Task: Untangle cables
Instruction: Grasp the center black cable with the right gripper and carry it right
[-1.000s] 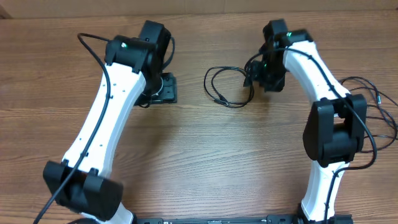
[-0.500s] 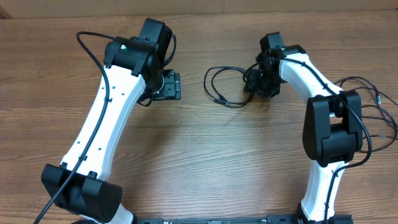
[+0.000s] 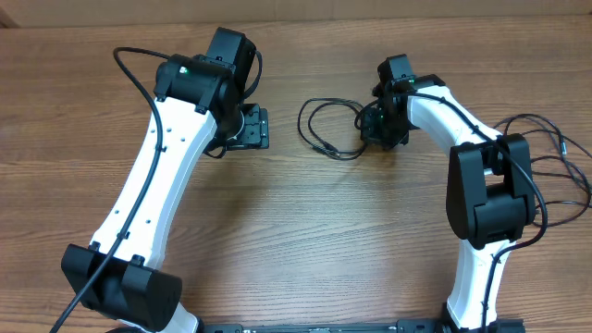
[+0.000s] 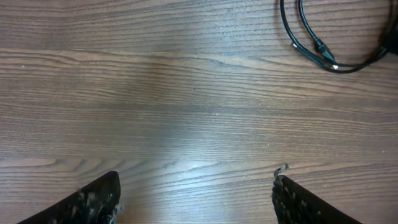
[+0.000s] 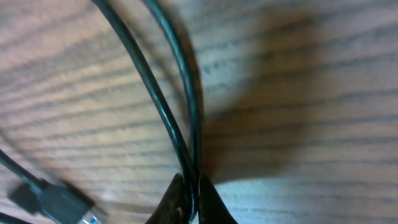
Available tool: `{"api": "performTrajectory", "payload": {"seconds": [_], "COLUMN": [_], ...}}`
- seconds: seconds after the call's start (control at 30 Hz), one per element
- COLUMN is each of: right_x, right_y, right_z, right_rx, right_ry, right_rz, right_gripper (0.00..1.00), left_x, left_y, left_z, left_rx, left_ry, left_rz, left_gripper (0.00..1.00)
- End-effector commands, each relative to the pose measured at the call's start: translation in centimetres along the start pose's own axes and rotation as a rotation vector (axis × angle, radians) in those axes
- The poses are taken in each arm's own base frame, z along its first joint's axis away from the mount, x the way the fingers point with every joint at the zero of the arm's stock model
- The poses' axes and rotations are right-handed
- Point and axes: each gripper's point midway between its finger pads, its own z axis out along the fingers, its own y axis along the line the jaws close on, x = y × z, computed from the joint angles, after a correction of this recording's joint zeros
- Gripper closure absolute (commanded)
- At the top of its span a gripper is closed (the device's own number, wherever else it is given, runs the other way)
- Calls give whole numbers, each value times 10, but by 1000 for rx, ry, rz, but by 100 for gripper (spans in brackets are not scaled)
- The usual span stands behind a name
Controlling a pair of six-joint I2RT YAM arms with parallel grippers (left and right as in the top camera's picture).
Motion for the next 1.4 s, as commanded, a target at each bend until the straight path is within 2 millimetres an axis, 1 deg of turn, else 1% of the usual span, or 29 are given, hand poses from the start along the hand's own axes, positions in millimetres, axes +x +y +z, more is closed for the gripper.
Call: {"api": "performTrajectory", "payload": {"seconds": [0.0,0.03,0.1,0.17,0.27,0.3,0.37,0.47,0.57,0.6,0.67,0.77,0.8,0.87,0.9,0.93,0.97,1.03,1.07,1.1,1.2,1.27,1.37], "right_x": [4,5,2,-4,-16,-22,-31,-37,-42,-44,-52,-65,-68,-74,-74,-75,-74,-70,-67,-62,-53,-44,-33], "right_y": [1,2,7,15,42,51,62,79,87,87,81,59,47,19,10,-5,-26,-55,-68,-91,-134,-162,-196], "right_z": [-6,-12,-29,-53,-104,-127,-164,-212,-248,-258,-285,-326,-341,-374,-384,-399,-417,-436,-442,-448,-454,-457,-463], "right_rx": [4,6,6,-7,-95,-118,-143,-198,-222,-224,-199,-102,-48,64,101,155,226,319,353,405,475,506,536], "right_ry": [27,34,34,16,-42,-80,-157,-253,-348,-382,-476,-622,-676,-782,-815,-859,-907,-948,-958,-960,-936,-918,-912], "right_rz": [5,3,-2,-15,-83,-93,-113,-144,-168,-172,-167,-129,-105,-43,-19,16,67,139,168,217,307,377,477], "right_gripper": [96,96,96,96,96,96,96,96,96,96,96,96,96,96,96,96,96,96,96,96,96,96,96], "left_x": [-1,-1,-2,-3,-7,-8,-10,-11,-13,-14,-14,-14,-14,-14,-14,-14,-14,-14,-14,-15,-15,-16,-16], "left_y": [2,2,2,1,0,-1,-1,-2,-3,-3,-3,-3,-3,-3,-3,-3,-3,-3,-3,-3,-2,-3,-3], "left_z": [-6,-6,-6,-6,-6,-6,-6,-6,-6,-6,-6,-6,-6,-6,-6,-6,-6,-6,-6,-6,-6,-6,-6], "left_rx": [-7,-6,-5,-2,4,6,9,12,15,16,16,16,16,16,16,16,16,16,16,15,11,11,12], "left_ry": [-19,-19,-23,-30,-43,-48,-55,-61,-70,-72,-72,-71,-71,-71,-71,-71,-72,-73,-73,-74,-78,-80,-82], "left_rz": [-19,-19,-19,-19,-19,-20,-20,-20,-20,-20,-20,-20,-20,-20,-20,-20,-20,-20,-19,-19,-20,-20,-20], "left_gripper": [22,22,21,20,18,18,17,16,13,13,13,13,13,13,13,13,13,13,13,13,13,13,13]}}
